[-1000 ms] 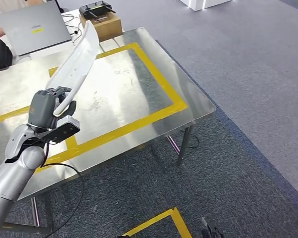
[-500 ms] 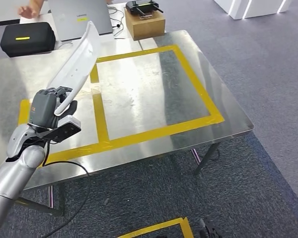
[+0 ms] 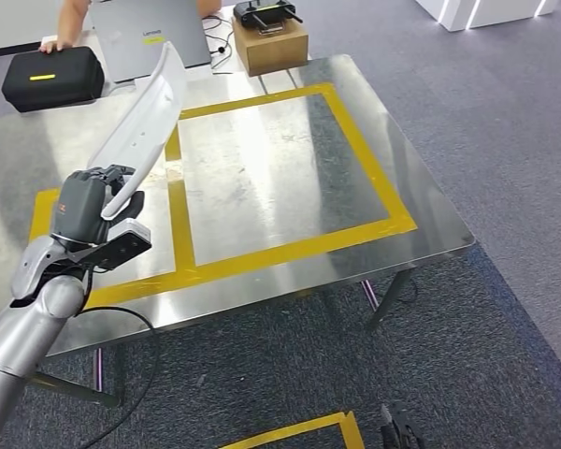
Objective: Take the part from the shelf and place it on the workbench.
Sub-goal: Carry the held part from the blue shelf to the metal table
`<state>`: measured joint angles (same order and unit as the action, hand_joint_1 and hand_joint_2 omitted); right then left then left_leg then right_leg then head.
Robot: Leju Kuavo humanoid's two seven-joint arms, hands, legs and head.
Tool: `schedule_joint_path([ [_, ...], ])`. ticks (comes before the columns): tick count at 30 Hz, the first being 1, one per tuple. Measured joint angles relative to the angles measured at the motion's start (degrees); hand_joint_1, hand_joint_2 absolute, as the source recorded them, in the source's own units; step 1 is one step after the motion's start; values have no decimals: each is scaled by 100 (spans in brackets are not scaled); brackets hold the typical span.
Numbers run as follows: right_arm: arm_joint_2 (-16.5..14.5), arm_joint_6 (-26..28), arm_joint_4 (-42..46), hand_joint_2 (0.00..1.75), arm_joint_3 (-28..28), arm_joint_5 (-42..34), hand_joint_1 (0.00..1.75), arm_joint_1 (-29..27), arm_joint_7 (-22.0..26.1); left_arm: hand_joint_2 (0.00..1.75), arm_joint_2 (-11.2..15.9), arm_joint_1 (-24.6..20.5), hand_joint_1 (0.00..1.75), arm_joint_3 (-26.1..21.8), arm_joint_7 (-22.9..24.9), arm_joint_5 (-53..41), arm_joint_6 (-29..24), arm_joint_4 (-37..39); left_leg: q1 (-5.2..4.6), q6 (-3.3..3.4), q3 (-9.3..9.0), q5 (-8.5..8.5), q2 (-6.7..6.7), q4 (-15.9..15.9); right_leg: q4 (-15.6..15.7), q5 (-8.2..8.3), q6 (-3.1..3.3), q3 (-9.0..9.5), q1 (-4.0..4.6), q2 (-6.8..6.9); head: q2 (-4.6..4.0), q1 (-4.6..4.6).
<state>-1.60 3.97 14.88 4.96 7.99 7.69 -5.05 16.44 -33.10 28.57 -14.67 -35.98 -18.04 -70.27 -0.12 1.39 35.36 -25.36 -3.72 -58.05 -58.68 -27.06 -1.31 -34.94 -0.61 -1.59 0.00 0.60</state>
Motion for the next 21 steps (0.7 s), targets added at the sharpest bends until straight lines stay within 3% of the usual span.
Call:
schedule_joint_path([
  [4,0,1,0,0,31,1,0,1,0,175,0,0,175,0,0,1,5,0,6,-60,-1,3,0,7,-1,6,11,1,3,1,0,-2],
  [21,-2,-27,0,0,75,24,0,-9,77,175,2,-26,175,0,25,0,62,4,-12,-58,0,2,1,-5,12,14,4,16,-15,3,0,-3],
])
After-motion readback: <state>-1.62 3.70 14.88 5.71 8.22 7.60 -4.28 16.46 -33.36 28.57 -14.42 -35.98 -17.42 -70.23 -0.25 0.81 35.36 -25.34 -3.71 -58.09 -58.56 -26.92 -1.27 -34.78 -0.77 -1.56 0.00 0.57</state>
